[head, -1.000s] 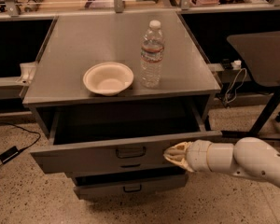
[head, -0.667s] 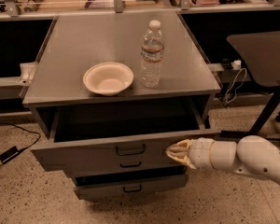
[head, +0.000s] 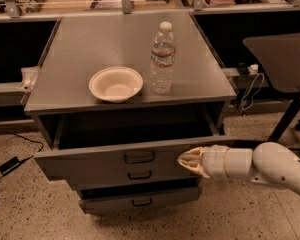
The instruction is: Close top drawer
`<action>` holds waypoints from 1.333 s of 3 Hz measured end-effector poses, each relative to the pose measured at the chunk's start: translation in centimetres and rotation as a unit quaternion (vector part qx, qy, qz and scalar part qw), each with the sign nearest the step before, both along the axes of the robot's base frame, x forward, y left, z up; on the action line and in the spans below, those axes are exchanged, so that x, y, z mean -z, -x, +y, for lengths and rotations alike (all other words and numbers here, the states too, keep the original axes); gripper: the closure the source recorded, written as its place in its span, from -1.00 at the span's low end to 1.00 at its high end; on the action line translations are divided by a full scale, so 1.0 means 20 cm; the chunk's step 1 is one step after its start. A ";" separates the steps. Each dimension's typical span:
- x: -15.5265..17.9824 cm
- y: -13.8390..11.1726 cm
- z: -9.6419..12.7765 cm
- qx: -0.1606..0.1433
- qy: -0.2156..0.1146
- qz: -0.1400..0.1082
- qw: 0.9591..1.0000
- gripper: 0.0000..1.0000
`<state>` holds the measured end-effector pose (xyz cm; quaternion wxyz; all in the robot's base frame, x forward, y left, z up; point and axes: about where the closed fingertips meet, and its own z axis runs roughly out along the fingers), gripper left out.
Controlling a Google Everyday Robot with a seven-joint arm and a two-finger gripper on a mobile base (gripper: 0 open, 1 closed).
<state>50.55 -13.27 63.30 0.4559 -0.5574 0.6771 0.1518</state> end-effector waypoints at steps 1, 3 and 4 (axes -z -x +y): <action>0.00 0.00 0.00 0.000 0.000 0.000 1.000 0.17; 0.00 0.00 0.00 0.000 0.000 0.000 1.000 -0.74; 0.00 0.00 0.00 0.000 0.000 0.000 1.000 -1.00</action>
Offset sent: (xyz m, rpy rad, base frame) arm 0.0000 0.0000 0.0000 0.0000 0.0000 0.0000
